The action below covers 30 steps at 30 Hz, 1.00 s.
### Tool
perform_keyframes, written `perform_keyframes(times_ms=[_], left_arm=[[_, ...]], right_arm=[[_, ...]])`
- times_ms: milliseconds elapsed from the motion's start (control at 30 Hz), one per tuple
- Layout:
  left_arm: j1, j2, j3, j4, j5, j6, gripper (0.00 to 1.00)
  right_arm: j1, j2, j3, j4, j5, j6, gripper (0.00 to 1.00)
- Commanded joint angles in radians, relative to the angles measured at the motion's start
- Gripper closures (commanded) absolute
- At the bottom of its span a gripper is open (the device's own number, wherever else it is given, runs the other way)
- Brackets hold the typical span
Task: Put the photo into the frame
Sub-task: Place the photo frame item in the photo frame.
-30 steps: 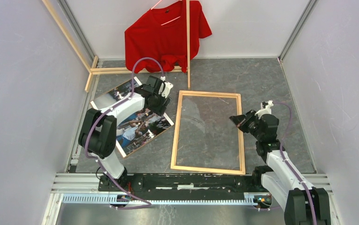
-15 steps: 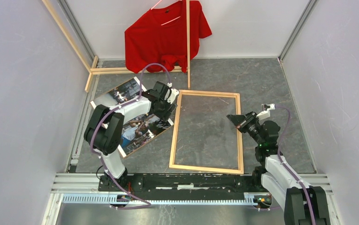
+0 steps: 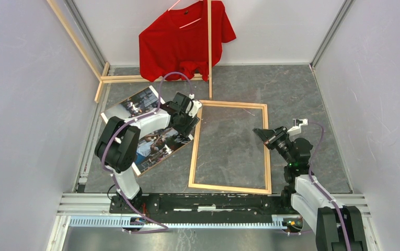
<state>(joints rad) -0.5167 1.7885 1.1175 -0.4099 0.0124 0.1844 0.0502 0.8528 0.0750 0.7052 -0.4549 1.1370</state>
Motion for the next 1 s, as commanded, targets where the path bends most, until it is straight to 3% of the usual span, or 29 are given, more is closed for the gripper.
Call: perform_keyframes(times_ms=[0, 700, 967], left_arm=[[-0.020, -0.001, -0.015, 0.031, 0.023, 0.030, 0.28], [-0.065, -0.006, -0.032, 0.031, 0.009, 0.043, 0.28], [-0.065, -0.012, -0.033, 0.028, 0.001, 0.049, 0.28]], right_arm=[[-0.004, 0.018, -0.018, 0.072, 0.021, 0.031, 1.00], [-0.003, 0.037, -0.056, 0.138, 0.051, 0.104, 1.00], [-0.004, -0.033, -0.058, 0.043, 0.101, 0.048, 1.00]])
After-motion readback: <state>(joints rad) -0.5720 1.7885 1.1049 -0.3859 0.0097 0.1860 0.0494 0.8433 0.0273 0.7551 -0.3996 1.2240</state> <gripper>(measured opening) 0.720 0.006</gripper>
